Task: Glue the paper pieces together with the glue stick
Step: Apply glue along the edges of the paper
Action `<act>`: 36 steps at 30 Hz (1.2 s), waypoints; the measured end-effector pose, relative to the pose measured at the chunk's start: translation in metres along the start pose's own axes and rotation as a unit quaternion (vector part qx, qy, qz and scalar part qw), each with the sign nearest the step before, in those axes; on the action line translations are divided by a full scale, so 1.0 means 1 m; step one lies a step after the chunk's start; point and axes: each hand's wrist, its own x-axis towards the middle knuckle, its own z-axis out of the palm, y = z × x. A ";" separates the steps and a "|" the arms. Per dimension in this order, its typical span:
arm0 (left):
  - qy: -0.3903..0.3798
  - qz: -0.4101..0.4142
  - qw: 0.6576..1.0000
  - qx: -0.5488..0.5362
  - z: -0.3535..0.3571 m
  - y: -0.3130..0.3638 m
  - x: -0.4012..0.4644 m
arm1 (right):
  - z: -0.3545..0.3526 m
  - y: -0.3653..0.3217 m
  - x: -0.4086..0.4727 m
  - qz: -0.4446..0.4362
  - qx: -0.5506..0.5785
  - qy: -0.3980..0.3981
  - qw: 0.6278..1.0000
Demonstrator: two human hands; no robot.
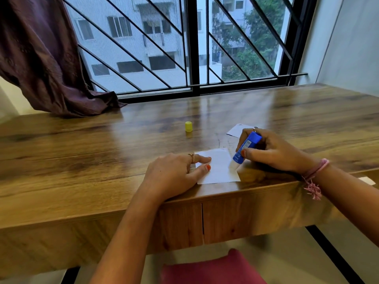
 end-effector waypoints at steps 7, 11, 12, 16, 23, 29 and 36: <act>0.003 0.002 1.000 -0.004 0.000 0.000 -0.001 | -0.001 0.005 0.001 0.015 -0.025 0.029 0.999; 0.006 0.004 1.000 -0.005 0.000 0.000 -0.001 | 0.000 0.004 0.001 0.018 -0.035 0.012 0.999; 0.006 0.005 1.000 -0.004 0.000 0.000 -0.001 | -0.001 0.004 0.001 0.023 -0.031 0.012 0.999; 0.004 0.005 1.000 -0.004 0.001 -0.001 0.000 | 0.000 0.008 0.003 0.054 -0.042 0.057 0.996; 0.002 0.004 1.000 0.004 0.000 0.001 0.000 | 0.000 0.006 0.005 0.062 -0.058 0.072 0.994; 0.001 0.005 1.000 0.004 -0.001 0.001 0.000 | 0.000 0.009 0.007 0.073 -0.065 0.080 0.992; 0.003 0.006 1.000 0.008 -0.001 0.000 -0.001 | 0.000 0.011 0.009 0.090 -0.091 0.091 0.988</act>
